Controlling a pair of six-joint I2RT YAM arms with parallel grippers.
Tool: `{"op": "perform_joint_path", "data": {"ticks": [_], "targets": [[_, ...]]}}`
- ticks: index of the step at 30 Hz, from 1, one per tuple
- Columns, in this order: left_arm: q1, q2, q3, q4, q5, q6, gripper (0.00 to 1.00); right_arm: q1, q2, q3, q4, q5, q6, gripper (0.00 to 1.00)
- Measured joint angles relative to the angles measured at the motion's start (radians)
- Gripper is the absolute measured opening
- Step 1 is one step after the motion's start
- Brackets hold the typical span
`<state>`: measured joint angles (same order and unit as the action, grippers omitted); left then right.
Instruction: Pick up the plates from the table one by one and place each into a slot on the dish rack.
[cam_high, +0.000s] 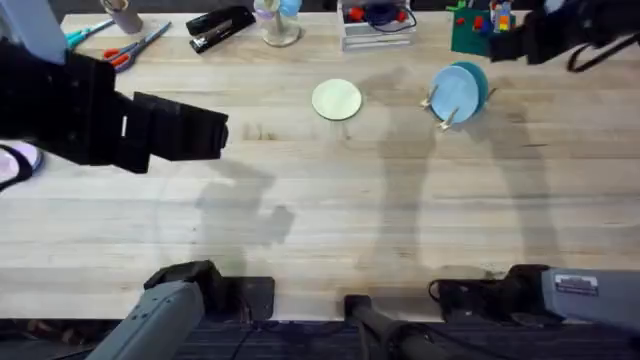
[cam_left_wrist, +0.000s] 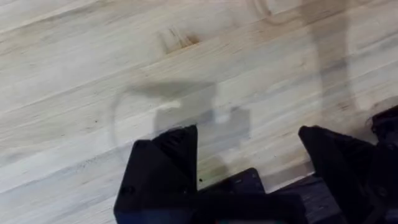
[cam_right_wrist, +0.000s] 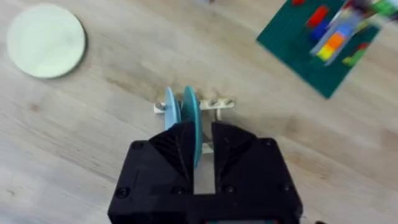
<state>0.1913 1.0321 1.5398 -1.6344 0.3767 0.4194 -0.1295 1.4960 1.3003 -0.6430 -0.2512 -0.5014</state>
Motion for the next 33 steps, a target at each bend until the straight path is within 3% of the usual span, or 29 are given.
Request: {"op": "perform_joint_path", "data": {"ticks": [4,7,9,12,13,30,33], "targets": [[0.000,0.000,0.000,0.000,0.000,0.000,0.993,0.000,-0.104,0.000,-0.001,0.000,0.000,0.212],[0.000,0.000,0.000,0.000,0.000,0.000,0.993,0.000,-0.188,0.000,-0.012,0.000,0.004,0.333],[0.000,0.000,0.000,0.000,0.000,0.000,0.993,0.000,-0.240,0.000,-0.030,0.000,0.016,0.511],[0.000,0.000,0.000,0.000,0.000,0.000,0.994,0.000,-0.323,0.000,-0.080,0.000,0.041,0.930],[0.000,0.000,0.000,0.000,0.000,0.000,0.994,0.000,-0.349,0.000,-0.102,0.000,0.049,0.975],[0.000,0.000,0.000,0.000,0.005,0.000,0.993,0.000,-0.839,0.001,-0.386,-0.001,0.196,0.994],[0.000,0.000,0.000,0.000,0.030,0.000,0.993,0.000,-0.851,0.001,-0.385,-0.001,0.204,0.994]]}}
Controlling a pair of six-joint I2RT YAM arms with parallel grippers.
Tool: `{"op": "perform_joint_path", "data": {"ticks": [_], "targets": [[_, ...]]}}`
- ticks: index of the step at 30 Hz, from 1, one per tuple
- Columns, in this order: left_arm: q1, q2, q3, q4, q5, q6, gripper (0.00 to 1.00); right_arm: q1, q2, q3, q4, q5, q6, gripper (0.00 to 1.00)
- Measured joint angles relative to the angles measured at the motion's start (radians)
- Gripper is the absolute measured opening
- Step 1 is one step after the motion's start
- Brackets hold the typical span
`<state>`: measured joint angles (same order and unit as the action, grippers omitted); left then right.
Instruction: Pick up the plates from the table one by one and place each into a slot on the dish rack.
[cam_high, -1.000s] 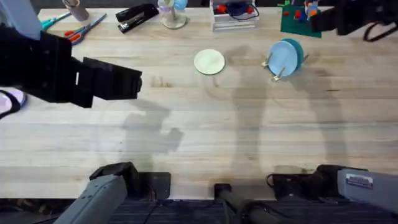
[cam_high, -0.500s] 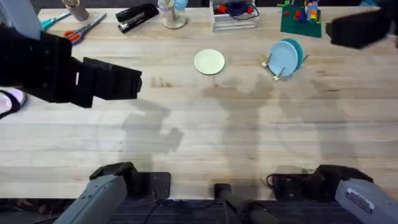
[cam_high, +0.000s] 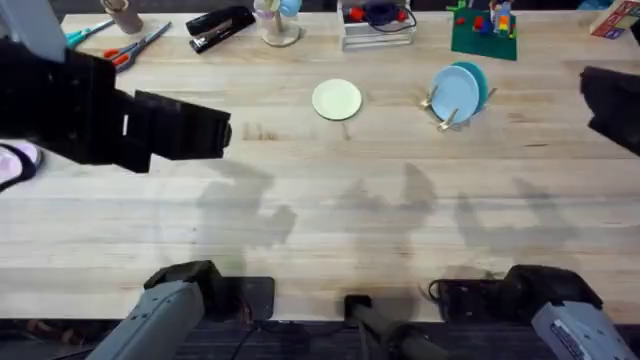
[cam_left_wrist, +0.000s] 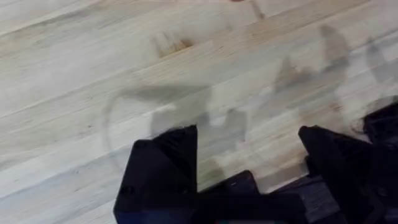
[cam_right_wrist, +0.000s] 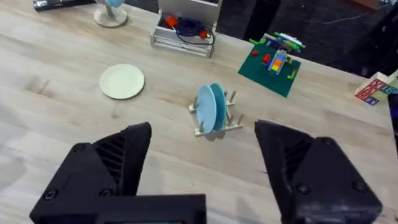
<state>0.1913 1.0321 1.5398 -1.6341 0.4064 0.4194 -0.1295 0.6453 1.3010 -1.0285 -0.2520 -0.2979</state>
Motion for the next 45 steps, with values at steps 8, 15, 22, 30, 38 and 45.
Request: {"op": "perform_joint_path", "data": {"ticks": [8,15,22,30,38,45], "targets": [[0.000,0.000,0.000,0.000,0.045,0.000,0.993,0.000,0.000,0.000,0.000,0.000,0.007,0.994],[0.000,0.000,0.000,0.000,0.054,-0.001,0.967,0.000,0.000,0.000,0.000,0.000,0.007,0.995],[0.000,0.002,0.000,0.001,0.108,-0.014,0.049,0.000,0.000,0.000,0.000,0.000,0.007,0.995],[-0.017,0.100,0.006,0.049,0.153,-0.073,0.040,0.000,0.000,0.000,0.000,0.000,0.007,0.993],[-0.110,0.344,0.006,0.232,0.211,-0.127,0.040,0.000,0.000,0.000,0.000,0.000,0.007,0.994],[-0.168,0.575,0.006,0.431,0.280,-0.170,0.040,0.000,0.000,0.000,0.000,0.000,0.007,0.995]]}}
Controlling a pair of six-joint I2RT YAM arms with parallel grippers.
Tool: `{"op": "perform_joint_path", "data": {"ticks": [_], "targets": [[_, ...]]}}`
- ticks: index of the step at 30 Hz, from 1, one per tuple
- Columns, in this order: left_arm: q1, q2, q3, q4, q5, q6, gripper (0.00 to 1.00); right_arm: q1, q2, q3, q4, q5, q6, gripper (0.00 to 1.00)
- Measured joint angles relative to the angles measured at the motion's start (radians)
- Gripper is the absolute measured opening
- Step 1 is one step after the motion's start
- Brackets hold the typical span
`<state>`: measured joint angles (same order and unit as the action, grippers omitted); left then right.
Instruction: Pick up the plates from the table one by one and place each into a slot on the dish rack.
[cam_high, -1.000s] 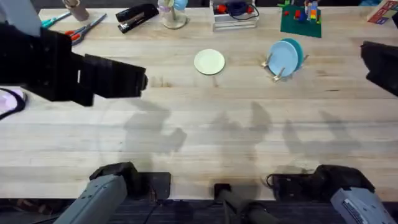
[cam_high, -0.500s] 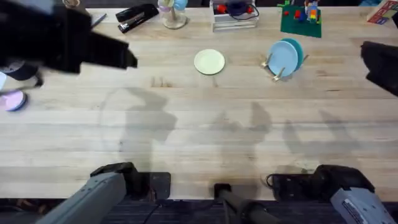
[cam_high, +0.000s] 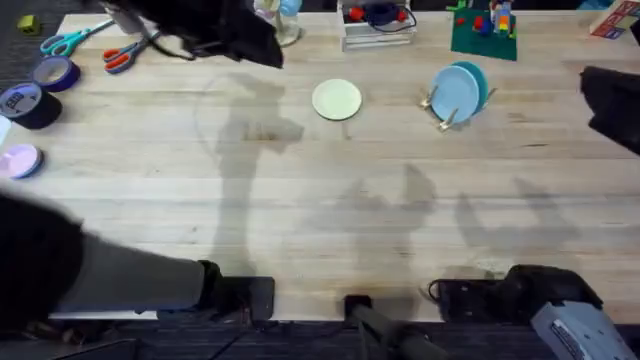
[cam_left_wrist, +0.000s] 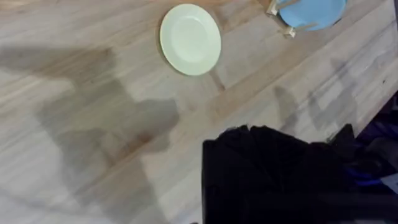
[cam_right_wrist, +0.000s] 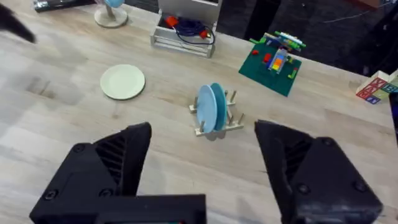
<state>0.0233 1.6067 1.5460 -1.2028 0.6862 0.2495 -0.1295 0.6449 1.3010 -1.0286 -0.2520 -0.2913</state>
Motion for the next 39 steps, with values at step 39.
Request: {"op": "perform_joint_path", "data": {"ticks": [39], "targets": [[-0.082,0.523,0.000,0.483,0.093,-0.200,0.039,0.000,0.000,0.000,-0.001,0.000,0.000,0.995]]}}
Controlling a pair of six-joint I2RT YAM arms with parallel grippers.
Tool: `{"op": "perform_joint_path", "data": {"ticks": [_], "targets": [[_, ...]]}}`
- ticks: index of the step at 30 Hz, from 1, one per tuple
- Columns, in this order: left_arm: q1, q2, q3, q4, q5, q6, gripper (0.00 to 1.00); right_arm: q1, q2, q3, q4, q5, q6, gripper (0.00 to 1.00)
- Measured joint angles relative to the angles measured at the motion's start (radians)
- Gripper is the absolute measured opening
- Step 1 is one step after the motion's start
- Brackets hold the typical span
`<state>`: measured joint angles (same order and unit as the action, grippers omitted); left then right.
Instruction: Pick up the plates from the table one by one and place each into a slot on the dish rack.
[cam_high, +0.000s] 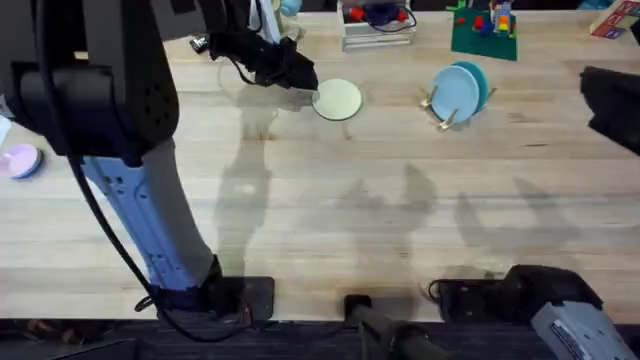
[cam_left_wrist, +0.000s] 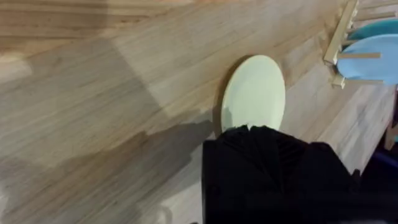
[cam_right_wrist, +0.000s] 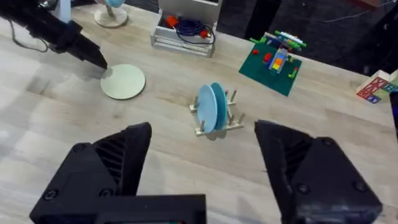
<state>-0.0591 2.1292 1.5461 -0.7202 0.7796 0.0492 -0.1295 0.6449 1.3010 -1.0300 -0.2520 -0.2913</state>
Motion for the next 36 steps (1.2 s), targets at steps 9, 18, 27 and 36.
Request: {"op": "perform_joint_path", "data": {"ticks": [9,18,27,36], "targets": [[-0.019,0.064,0.001,0.017,0.026,-0.028,0.040,0.000,0.000,0.000,0.000,0.000,0.000,0.995],[-0.018,0.135,0.027,0.060,0.140,-0.077,0.041,0.000,0.000,0.000,0.000,0.000,0.002,0.995],[-0.019,0.137,0.027,0.064,0.145,-0.092,0.040,0.000,0.011,0.000,0.000,-0.031,0.040,0.995],[-0.019,0.137,0.027,0.064,0.145,-0.095,0.040,0.005,0.170,0.000,0.001,-0.186,0.135,0.995]]}}
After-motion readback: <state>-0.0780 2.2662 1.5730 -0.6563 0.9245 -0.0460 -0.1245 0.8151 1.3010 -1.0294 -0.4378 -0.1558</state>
